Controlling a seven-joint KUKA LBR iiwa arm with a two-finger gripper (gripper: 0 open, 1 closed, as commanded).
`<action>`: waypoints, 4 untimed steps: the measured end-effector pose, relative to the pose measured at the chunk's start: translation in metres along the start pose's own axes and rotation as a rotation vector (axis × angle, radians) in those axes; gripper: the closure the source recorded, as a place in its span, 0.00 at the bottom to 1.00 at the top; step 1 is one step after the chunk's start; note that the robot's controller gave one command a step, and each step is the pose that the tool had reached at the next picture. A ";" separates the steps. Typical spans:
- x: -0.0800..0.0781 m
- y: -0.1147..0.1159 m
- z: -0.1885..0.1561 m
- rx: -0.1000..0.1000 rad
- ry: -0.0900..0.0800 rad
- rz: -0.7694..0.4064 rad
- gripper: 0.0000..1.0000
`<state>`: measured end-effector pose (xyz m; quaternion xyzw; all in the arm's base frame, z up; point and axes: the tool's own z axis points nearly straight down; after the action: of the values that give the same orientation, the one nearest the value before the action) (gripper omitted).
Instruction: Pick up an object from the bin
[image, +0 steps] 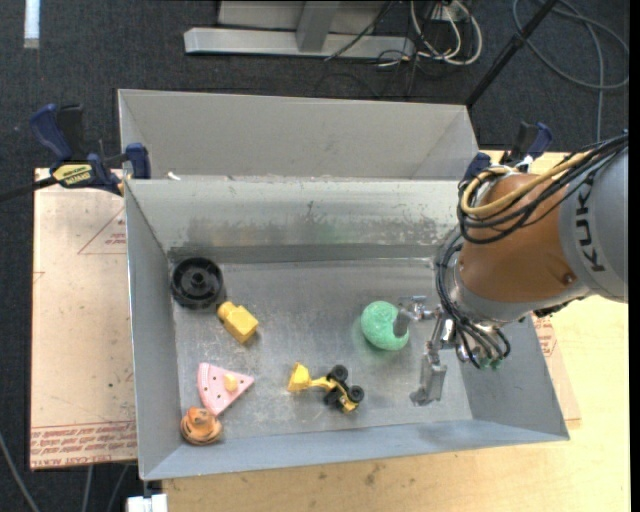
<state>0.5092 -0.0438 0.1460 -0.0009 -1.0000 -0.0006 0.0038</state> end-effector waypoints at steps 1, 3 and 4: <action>-0.002 0.000 -0.004 0.001 -0.008 -0.001 0.00; -0.068 0.060 0.068 -0.002 -0.009 -0.054 0.00; -0.022 0.042 0.073 0.001 -0.010 -0.091 0.00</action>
Offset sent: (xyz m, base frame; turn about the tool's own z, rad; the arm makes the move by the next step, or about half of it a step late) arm 0.0598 0.0523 -0.0574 -0.0488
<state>0.5308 -0.0019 0.0731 0.0446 -0.9990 -0.0004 -0.0011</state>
